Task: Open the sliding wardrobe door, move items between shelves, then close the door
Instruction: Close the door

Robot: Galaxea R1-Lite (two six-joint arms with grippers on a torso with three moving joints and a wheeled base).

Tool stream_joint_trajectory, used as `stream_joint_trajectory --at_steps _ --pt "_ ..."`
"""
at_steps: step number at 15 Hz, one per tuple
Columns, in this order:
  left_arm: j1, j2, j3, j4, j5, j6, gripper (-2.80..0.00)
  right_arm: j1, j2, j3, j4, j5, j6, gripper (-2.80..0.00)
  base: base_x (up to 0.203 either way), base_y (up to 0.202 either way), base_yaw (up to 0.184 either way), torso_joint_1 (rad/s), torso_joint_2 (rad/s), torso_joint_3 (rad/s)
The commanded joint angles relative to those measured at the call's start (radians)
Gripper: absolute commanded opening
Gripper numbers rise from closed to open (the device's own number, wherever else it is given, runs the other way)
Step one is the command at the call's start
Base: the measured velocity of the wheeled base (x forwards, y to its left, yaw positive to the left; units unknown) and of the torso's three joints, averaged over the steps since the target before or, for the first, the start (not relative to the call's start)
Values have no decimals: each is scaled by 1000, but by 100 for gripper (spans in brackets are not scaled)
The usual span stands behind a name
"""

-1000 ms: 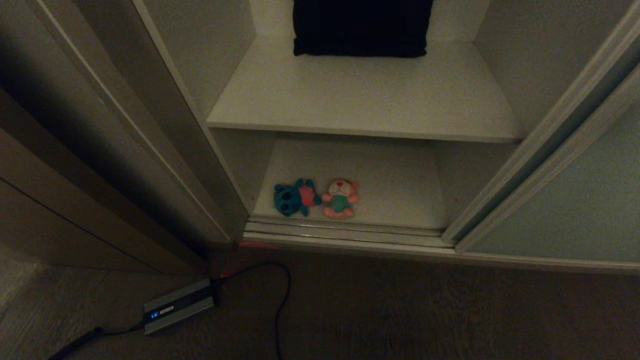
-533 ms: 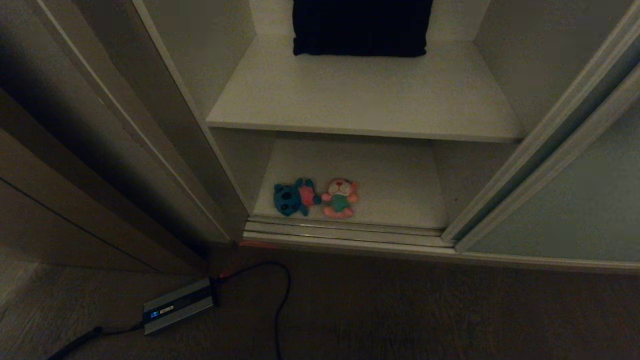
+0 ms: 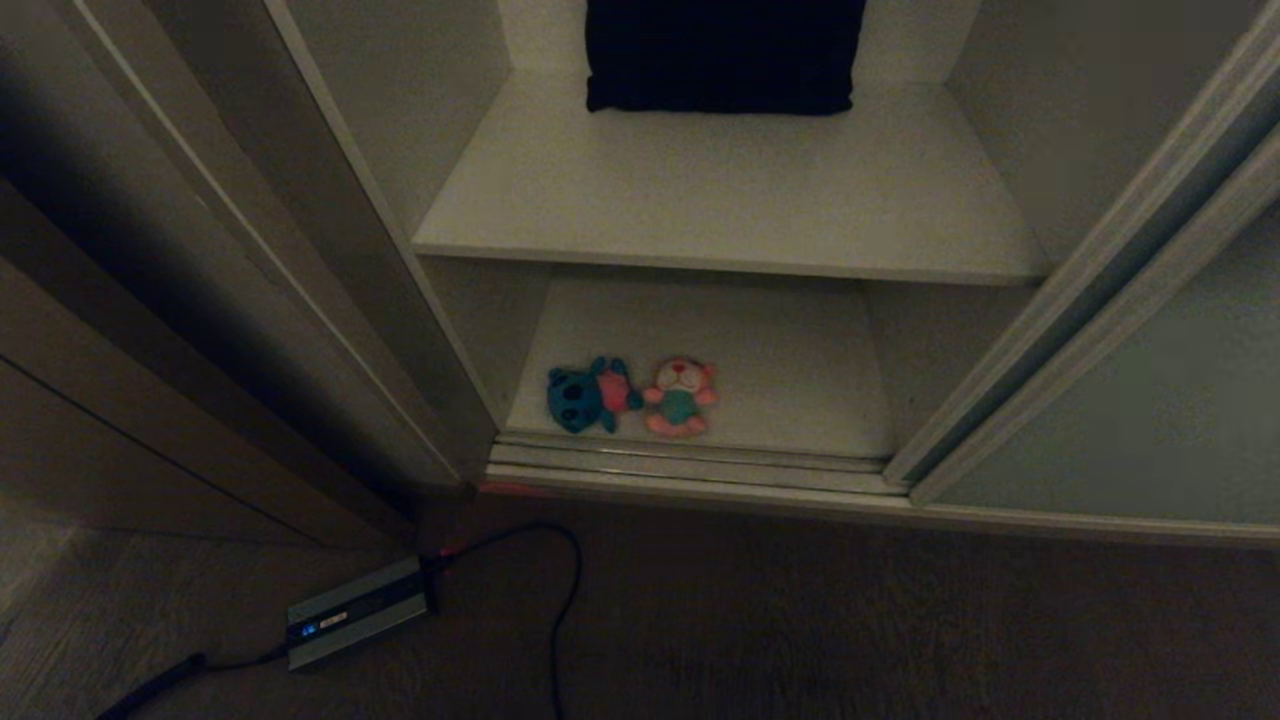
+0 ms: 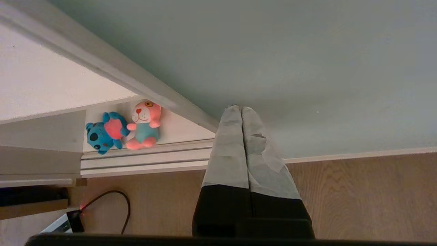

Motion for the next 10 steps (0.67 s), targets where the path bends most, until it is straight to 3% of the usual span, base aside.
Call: stream_joint_trajectory --at_steps 1,10 --pt "0 1 0 0 0 1 -280 17 5 -2 -5 1 2 -280 0 0 0 0 0 0" --pt "0 1 0 0 0 1 -280 181 -54 37 -4 -11 -5 -280 0 0 0 0 0 0"
